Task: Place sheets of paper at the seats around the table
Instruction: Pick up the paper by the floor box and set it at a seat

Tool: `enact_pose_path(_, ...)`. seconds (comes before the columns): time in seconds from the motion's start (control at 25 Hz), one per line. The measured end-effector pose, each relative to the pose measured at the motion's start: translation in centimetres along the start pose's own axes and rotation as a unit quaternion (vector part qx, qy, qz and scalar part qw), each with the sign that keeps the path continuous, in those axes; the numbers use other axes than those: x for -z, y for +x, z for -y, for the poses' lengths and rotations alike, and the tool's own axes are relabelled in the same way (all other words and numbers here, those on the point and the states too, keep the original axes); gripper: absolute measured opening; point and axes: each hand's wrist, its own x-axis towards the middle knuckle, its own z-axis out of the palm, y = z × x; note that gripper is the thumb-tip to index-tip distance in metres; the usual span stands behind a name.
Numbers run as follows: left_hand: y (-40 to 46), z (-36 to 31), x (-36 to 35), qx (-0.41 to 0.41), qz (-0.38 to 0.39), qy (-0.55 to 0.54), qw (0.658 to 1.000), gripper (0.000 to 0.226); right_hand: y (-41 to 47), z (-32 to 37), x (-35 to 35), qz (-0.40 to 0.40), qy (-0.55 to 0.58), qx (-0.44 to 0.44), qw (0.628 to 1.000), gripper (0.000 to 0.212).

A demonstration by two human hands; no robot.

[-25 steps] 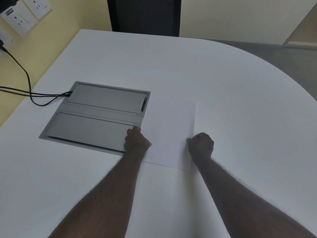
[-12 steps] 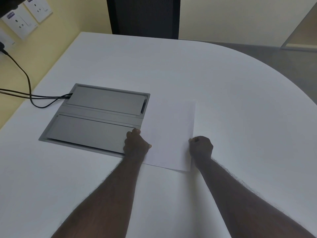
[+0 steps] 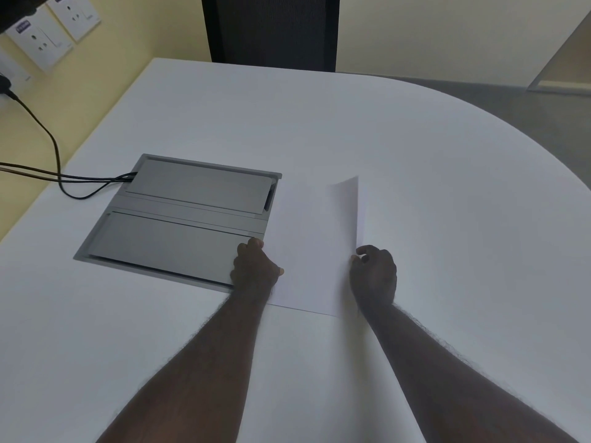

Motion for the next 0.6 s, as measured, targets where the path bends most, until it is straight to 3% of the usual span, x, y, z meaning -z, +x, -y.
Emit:
enact_pose_path(0.36,0.1,0.3,0.2,-0.021,0.017,-0.011,1.000,0.065,0.9,-0.4,-0.5,0.046,0.085,-0.055,0.994,0.015)
enact_pose_path(0.52,0.1,0.7,0.5,-0.013,-0.016,-0.045,0.999,0.041,0.6,-0.7,0.4,0.057,0.107,-0.043,0.992,0.045)
enact_pose_path(0.6,0.1,0.8,0.7,-0.005,-0.032,-0.059,0.998,0.033,0.2,-0.9,0.9,0.067,0.123,-0.044,0.989,0.042)
